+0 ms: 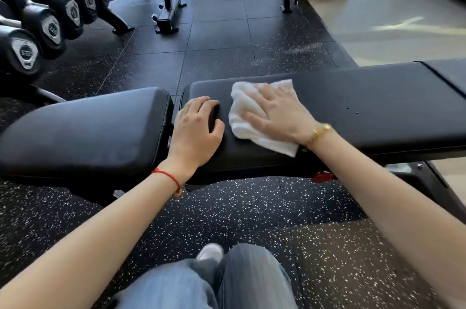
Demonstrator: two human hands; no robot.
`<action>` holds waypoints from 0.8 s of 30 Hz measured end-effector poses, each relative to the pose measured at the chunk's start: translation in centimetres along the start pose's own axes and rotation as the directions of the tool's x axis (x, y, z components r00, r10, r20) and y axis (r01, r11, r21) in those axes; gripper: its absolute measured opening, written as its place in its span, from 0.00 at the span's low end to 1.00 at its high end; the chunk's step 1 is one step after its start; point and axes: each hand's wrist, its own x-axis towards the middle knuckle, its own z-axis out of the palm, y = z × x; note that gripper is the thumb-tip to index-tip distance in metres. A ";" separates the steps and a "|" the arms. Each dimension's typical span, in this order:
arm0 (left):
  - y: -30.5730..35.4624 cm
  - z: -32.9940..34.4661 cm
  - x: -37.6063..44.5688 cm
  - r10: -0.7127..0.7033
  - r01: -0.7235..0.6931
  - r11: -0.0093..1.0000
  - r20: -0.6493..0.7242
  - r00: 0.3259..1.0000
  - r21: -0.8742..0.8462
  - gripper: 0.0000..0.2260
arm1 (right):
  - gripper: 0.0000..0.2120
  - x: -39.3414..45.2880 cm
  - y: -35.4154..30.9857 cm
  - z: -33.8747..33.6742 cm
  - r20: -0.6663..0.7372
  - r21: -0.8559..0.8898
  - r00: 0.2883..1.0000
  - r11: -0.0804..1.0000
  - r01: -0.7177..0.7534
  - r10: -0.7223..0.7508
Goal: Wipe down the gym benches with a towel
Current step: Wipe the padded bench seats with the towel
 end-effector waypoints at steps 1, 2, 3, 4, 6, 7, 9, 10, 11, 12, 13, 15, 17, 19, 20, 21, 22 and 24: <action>0.0 -0.1 0.0 -0.005 0.005 1.000 0.002 1.000 -0.005 0.22 | 0.38 -1.9 0.2 -0.2 -0.007 0.018 0.999 0.999 0.044 -0.044; -0.1 -0.1 0.0 -0.008 0.008 1.000 0.005 1.000 -0.008 0.22 | 0.36 -3.8 0.8 -0.4 -0.017 0.028 0.997 0.997 0.079 -0.078; -0.1 -0.2 0.0 -0.007 0.007 1.000 0.009 1.000 -0.011 0.22 | 0.35 -5.6 1.7 -0.6 -0.035 0.020 0.994 0.994 0.104 -0.103; -0.1 -0.2 0.0 -0.002 0.002 1.000 0.011 1.000 -0.011 0.22 | 0.35 -7.1 2.6 -0.8 -0.055 0.000 0.992 0.993 0.115 -0.115; -0.1 -0.2 0.0 0.003 -0.003 1.000 0.011 1.000 -0.014 0.21 | 0.36 -9.0 3.8 -0.9 -0.091 -0.066 0.987 0.990 0.128 -0.133; -0.2 -0.2 0.0 0.002 -0.002 1.000 0.008 1.000 -0.015 0.21 | 0.36 -9.4 3.7 -0.8 -0.116 -0.103 0.982 0.985 0.136 -0.147; -0.2 -0.1 0.0 0.001 -0.001 1.000 0.005 1.000 -0.022 0.21 | 0.35 -9.6 2.1 -0.3 -0.163 -0.163 0.968 0.973 0.166 -0.192; -0.2 -0.1 0.0 0.004 -0.004 1.000 0.006 1.000 -0.025 0.21 | 0.35 -9.5 0.8 0.4 -0.182 -0.195 0.958 0.963 0.186 -0.222; -0.2 0.0 -0.1 0.006 -0.006 1.000 0.006 1.000 -0.030 0.21 | 0.35 -9.4 -0.6 1.3 -0.209 -0.234 0.946 0.952 0.199 -0.249; -0.3 -0.1 -0.1 0.009 -0.009 0.999 0.005 1.000 -0.036 0.21 | 0.35 -9.3 -2.2 2.3 -0.250 -0.267 0.934 0.945 0.188 -0.256; -0.4 -0.1 -0.1 0.013 -0.012 0.999 0.005 1.000 -0.046 0.20 | 0.34 -9.2 -3.5 3.1 -0.302 -0.290 0.921 0.944 0.155 -0.244; -0.6 0.0 -0.1 0.013 -0.012 0.998 0.012 1.000 -0.061 0.20 | 0.33 -9.4 -4.5 3.9 -0.377 -0.311 0.896 0.944 0.113 -0.232; -0.7 0.0 -0.1 0.012 -0.012 0.998 0.005 1.000 -0.054 0.22 | 0.32 -10.2 -3.4 3.7 -0.408 -0.319 0.879 0.941 0.114 -0.245; -0.7 0.0 -0.2 0.017 -0.016 0.999 0.009 1.000 -0.047 0.23 | 0.33 -11.6 -1.1 3.4 -0.453 -0.321 0.868 0.946 0.053 -0.202; -0.6 0.0 -0.1 0.019 -0.019 0.999 0.010 1.000 -0.046 0.23 | 0.33 -12.3 -0.1 3.1 -0.468 -0.319 0.868 0.948 0.009 -0.166; -0.4 0.0 -0.1 0.019 -0.019 0.999 0.009 1.000 -0.046 0.23 | 0.33 -12.8 0.6 2.9 -0.472 -0.318 0.872 0.948 -0.028 -0.133; -0.3 0.0 -0.1 0.018 -0.018 0.999 0.007 1.000 -0.044 0.23 | 0.34 -13.1 0.8 2.7 -0.470 -0.321 0.876 0.945 -0.057 -0.106; -0.2 0.1 0.0 0.019 -0.019 0.999 0.010 1.000 -0.039 0.24 | 0.34 -12.7 -0.2 2.8 -0.469 -0.325 0.880 0.941 -0.094 -0.074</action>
